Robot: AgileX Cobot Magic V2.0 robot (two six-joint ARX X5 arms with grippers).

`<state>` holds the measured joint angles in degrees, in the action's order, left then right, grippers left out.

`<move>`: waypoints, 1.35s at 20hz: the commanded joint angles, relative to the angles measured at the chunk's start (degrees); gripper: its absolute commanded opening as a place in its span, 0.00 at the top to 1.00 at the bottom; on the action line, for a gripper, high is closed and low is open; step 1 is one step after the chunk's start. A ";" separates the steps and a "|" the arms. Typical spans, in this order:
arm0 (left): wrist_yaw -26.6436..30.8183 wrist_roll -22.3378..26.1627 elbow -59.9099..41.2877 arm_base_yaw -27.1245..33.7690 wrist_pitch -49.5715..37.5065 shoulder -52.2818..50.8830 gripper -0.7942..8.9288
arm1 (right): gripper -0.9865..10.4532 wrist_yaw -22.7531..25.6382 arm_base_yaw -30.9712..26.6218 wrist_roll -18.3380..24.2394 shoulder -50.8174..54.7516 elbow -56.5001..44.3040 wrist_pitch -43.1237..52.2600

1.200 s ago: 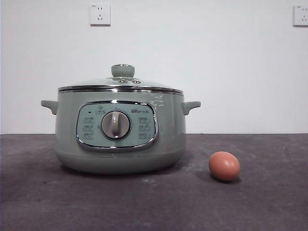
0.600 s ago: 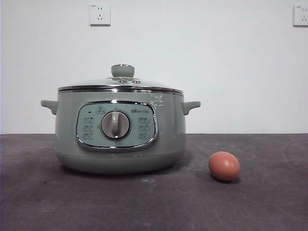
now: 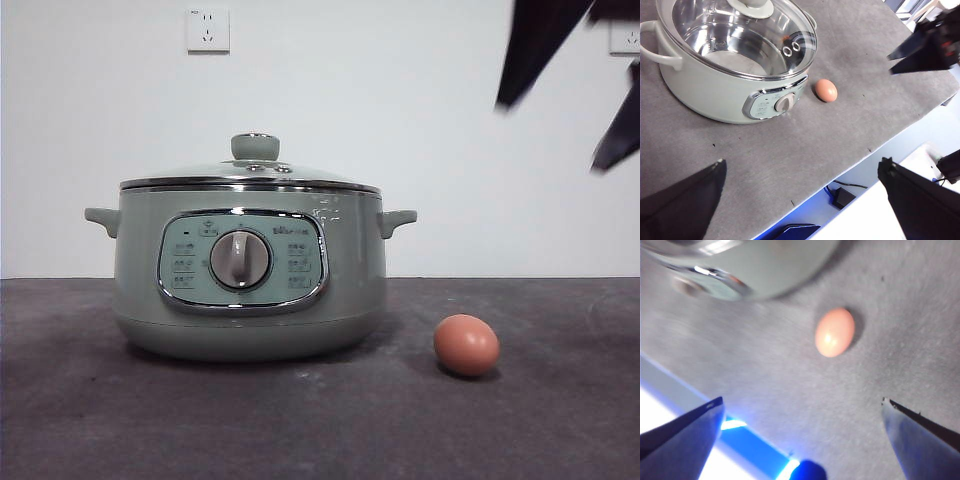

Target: Pick up the egg,open the lid,put the egg in the pot,close the lid

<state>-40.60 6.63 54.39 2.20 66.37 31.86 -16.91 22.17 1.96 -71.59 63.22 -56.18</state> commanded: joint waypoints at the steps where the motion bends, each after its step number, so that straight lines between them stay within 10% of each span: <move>1: 0.02 0.44 0.07 0.02 -0.26 -0.02 0.24 | 0.37 2.40 2.14 -1.90 -5.20 -0.02 2.89; 13: 0.04 0.44 0.07 0.02 -0.28 0.00 0.24 | 0.40 11.56 8.26 -7.58 -25.79 -0.04 15.50; 27: 0.09 0.44 0.07 0.02 -0.31 0.00 0.24 | 0.93 12.63 8.33 -8.48 -28.96 -0.04 18.64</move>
<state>-40.58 6.63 54.39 2.20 66.35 31.88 -4.25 30.37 -6.24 -99.70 63.29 -37.63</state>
